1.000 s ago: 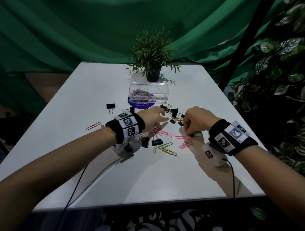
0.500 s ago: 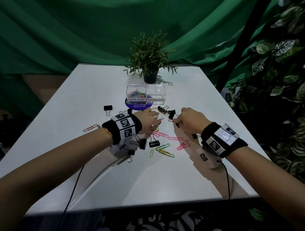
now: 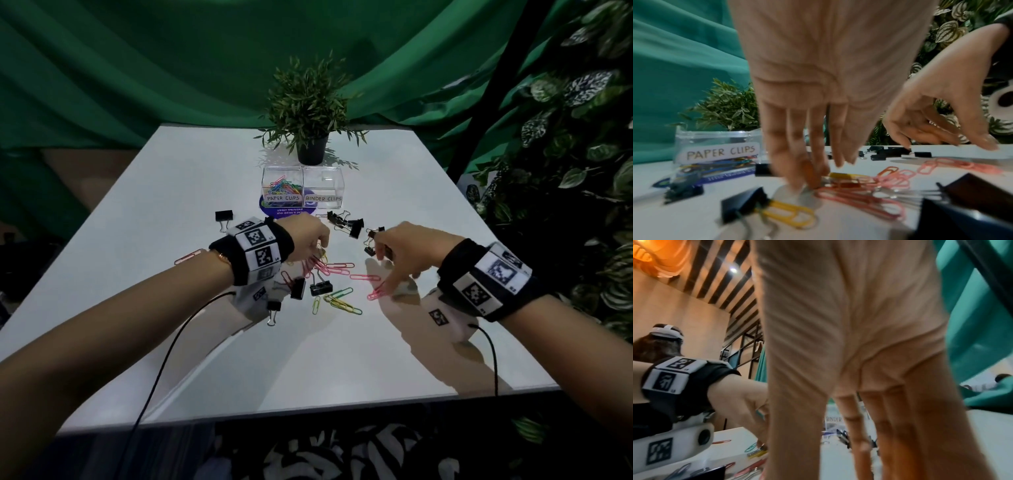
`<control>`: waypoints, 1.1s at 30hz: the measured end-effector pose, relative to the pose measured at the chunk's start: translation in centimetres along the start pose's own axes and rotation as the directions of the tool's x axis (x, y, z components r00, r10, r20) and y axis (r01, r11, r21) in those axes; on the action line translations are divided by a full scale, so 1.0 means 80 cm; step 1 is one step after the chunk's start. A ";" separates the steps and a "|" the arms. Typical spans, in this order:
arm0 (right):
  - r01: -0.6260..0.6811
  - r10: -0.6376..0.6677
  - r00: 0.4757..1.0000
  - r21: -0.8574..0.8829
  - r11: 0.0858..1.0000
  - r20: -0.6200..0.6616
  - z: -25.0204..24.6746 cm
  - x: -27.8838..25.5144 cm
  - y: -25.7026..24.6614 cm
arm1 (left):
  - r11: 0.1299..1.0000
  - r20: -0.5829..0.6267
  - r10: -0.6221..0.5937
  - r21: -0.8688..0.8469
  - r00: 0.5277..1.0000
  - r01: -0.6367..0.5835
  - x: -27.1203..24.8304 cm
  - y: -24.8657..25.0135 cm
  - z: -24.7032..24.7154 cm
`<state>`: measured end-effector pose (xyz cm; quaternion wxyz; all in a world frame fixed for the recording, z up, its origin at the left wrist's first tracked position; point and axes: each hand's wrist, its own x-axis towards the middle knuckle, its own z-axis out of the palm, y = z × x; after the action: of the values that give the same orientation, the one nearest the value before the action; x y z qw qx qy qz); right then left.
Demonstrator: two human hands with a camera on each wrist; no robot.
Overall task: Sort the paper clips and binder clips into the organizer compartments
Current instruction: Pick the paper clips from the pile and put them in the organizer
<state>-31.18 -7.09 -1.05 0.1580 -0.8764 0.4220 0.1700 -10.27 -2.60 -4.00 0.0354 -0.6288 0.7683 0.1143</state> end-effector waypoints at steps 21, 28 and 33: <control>0.297 -0.328 0.927 -0.175 0.939 -0.185 0.031 0.029 -0.099 | 0.955 0.109 -0.286 0.111 0.952 0.274 -0.064 0.032 0.000; 0.105 -0.089 0.936 0.029 0.994 -0.341 -0.009 0.030 -0.044 | 0.932 -0.031 -0.358 0.054 0.933 0.360 -0.057 -0.007 -0.027; -0.170 0.178 0.939 0.052 0.984 -0.295 -0.009 0.055 0.010 | 0.916 -0.054 -0.389 0.084 0.920 0.392 -0.022 -0.025 -0.036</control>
<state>-29.14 -10.89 -2.37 0.0880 -0.8491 0.5190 0.0435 -7.73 -1.90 -1.09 0.0727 -0.7692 0.6322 0.0577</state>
